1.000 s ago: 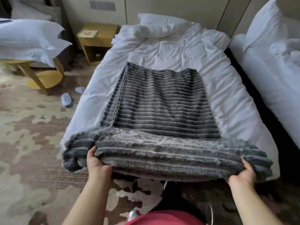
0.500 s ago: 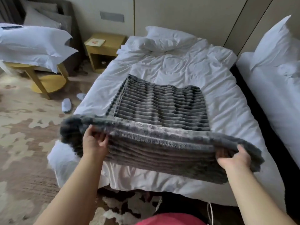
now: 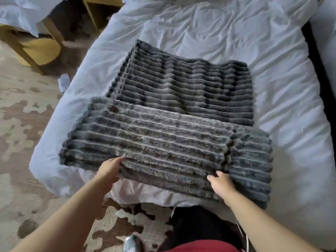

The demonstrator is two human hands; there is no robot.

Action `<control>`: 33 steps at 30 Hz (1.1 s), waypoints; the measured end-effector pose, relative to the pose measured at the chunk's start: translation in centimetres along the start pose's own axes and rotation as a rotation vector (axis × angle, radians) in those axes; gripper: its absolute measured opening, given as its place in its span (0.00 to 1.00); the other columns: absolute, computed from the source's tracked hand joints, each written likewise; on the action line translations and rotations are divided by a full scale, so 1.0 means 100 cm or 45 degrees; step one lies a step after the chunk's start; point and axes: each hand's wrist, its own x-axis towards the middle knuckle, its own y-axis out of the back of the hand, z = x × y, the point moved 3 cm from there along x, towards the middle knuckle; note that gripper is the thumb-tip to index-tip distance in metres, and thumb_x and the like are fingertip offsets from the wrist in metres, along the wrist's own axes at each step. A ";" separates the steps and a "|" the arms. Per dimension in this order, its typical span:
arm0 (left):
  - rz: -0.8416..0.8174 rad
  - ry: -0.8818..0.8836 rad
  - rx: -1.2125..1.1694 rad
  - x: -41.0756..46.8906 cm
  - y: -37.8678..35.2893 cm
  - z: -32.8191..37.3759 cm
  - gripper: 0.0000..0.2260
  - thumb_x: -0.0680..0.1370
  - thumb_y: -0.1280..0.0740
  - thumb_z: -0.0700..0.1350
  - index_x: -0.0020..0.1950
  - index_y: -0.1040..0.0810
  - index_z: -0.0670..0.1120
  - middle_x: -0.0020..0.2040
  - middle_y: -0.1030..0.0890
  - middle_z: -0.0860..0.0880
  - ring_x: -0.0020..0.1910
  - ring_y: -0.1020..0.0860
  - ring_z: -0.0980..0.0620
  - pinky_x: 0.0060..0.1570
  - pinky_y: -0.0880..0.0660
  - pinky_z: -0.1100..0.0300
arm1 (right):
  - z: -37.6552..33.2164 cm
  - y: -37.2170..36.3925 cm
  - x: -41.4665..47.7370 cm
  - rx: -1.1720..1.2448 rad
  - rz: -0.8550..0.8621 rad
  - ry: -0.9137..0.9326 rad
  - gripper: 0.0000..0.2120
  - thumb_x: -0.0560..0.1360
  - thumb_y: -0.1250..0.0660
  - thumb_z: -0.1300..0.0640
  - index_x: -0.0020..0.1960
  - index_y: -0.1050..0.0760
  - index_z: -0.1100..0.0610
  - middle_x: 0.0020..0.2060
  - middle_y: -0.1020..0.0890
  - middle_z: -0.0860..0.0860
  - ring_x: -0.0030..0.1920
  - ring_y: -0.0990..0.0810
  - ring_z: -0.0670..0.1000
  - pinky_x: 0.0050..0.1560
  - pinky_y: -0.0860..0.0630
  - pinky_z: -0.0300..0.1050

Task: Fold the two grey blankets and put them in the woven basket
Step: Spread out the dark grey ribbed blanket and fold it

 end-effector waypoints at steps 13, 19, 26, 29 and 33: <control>0.414 -0.476 0.447 -0.022 0.008 0.066 0.17 0.77 0.37 0.42 0.66 0.27 0.50 0.74 0.40 0.48 0.63 0.30 0.51 0.60 0.33 0.62 | -0.188 -0.054 -0.021 -0.487 0.143 0.762 0.22 0.79 0.42 0.52 0.73 0.37 0.52 0.75 0.42 0.51 0.72 0.38 0.54 0.68 0.33 0.49; 0.265 -0.816 0.712 0.052 0.010 0.121 0.20 0.76 0.37 0.42 0.68 0.28 0.51 0.77 0.43 0.45 0.73 0.38 0.45 0.72 0.39 0.50 | -0.273 -0.113 -0.019 -0.527 0.159 0.976 0.25 0.80 0.41 0.53 0.75 0.40 0.53 0.76 0.43 0.53 0.76 0.45 0.53 0.75 0.45 0.48; 0.076 -1.060 1.467 0.192 0.048 0.097 0.28 0.77 0.52 0.65 0.76 0.52 0.63 0.79 0.51 0.51 0.78 0.51 0.49 0.73 0.62 0.45 | -0.306 -0.194 0.043 -0.889 0.291 0.896 0.29 0.80 0.56 0.40 0.78 0.60 0.45 0.78 0.60 0.48 0.77 0.61 0.50 0.73 0.67 0.48; 0.006 -1.080 1.504 0.224 0.080 0.067 0.31 0.75 0.57 0.68 0.77 0.52 0.61 0.79 0.49 0.54 0.77 0.48 0.50 0.74 0.56 0.45 | -0.295 -0.219 0.056 -0.993 0.279 0.877 0.29 0.79 0.60 0.39 0.78 0.61 0.45 0.77 0.62 0.47 0.77 0.63 0.48 0.70 0.71 0.46; -0.031 -1.007 1.516 0.228 0.080 0.064 0.29 0.78 0.55 0.65 0.78 0.53 0.59 0.79 0.51 0.55 0.77 0.49 0.51 0.73 0.58 0.43 | -0.295 -0.226 0.056 -1.005 0.306 0.852 0.30 0.79 0.59 0.39 0.78 0.61 0.45 0.78 0.62 0.47 0.77 0.63 0.48 0.71 0.70 0.46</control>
